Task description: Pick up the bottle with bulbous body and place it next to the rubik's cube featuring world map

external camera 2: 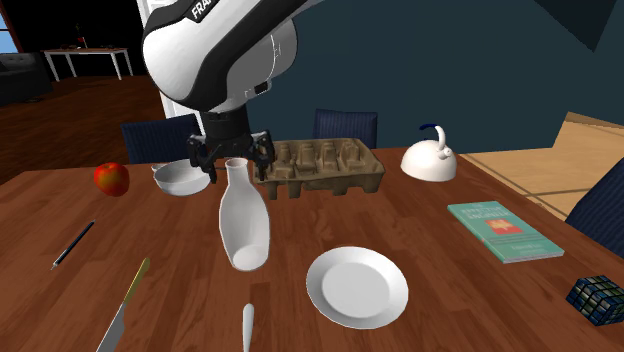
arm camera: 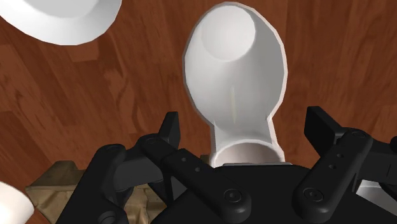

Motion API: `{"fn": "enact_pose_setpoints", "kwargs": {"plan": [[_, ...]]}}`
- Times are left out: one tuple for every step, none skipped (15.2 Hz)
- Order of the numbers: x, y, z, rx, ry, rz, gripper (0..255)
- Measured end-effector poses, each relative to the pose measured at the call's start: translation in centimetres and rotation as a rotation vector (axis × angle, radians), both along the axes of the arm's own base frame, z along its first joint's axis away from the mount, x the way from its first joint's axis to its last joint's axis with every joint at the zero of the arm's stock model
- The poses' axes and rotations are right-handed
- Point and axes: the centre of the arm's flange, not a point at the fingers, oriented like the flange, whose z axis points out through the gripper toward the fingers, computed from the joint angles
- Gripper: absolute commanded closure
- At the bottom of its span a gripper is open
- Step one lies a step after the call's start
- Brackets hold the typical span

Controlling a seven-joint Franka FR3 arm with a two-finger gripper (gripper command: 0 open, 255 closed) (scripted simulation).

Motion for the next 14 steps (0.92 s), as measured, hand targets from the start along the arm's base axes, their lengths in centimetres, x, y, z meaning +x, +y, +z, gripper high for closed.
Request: {"fn": "enact_pose_setpoints", "kwargs": {"plan": [[0.0,0.0,0.0,0.0,0.0,0.0,255],[0.0,0.0,0.1,0.001,-0.002,0.0,255],[0.0,0.0,0.1,0.001,-0.002,0.0,255],[0.0,0.0,0.1,0.001,-0.003,-0.001,255],[0.0,0.0,0.1,0.001,-0.003,-0.001,255],[0.0,0.0,0.1,0.001,-0.003,-0.001,255],[0.0,0.0,0.1,0.001,-0.003,-0.001,255],[0.0,0.0,0.1,0.001,-0.003,-0.001,255],[0.0,0.0,0.1,0.001,-0.003,-0.001,255],[0.0,0.0,0.1,0.001,-0.003,-0.001,255],[0.0,0.0,0.3,0.0,-0.001,0.0,255],[0.0,-0.1,0.6,0.0,0.0,0.0,255],[0.0,0.0,1.1,0.0,0.0,0.0,255],[0.0,0.0,1.5,0.0,0.0,0.0,255]]}}
